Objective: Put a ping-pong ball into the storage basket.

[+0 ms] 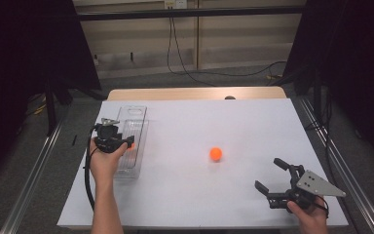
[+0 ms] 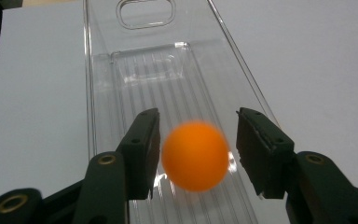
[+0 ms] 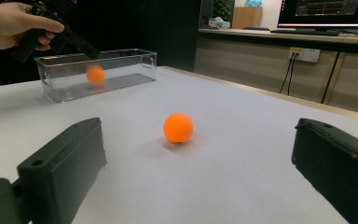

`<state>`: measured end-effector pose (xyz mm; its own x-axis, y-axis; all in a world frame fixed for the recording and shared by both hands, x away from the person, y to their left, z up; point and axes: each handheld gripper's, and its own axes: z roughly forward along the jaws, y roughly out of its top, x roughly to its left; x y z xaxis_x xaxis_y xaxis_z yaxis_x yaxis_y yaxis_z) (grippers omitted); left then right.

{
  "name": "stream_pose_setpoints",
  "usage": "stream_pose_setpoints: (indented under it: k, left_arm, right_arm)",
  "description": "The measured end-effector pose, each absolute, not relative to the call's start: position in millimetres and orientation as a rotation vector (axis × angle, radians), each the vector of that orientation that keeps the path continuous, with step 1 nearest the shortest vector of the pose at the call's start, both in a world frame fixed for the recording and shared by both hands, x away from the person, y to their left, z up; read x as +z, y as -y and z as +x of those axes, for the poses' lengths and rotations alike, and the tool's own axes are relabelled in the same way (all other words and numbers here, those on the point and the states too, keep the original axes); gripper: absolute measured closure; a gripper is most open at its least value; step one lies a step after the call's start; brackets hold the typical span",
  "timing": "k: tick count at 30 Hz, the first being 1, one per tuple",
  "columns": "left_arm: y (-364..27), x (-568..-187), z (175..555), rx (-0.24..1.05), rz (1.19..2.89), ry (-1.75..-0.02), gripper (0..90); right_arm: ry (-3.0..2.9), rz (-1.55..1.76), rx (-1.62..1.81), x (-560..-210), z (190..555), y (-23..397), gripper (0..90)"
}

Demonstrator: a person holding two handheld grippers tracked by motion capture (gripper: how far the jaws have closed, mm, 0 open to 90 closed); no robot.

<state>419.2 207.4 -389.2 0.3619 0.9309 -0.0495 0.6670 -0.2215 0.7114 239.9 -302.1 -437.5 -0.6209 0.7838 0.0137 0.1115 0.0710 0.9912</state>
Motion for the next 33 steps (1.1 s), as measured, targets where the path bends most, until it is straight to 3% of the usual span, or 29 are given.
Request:
stream_pose_setpoints:
  k: [33]
  left_arm:
    - [-194, -369, 410, 0.502, 1.965, -1.323, 33.5]
  right_arm:
    - [-1.809, 0.884, 1.594, -437, 240, 302, 2.1]
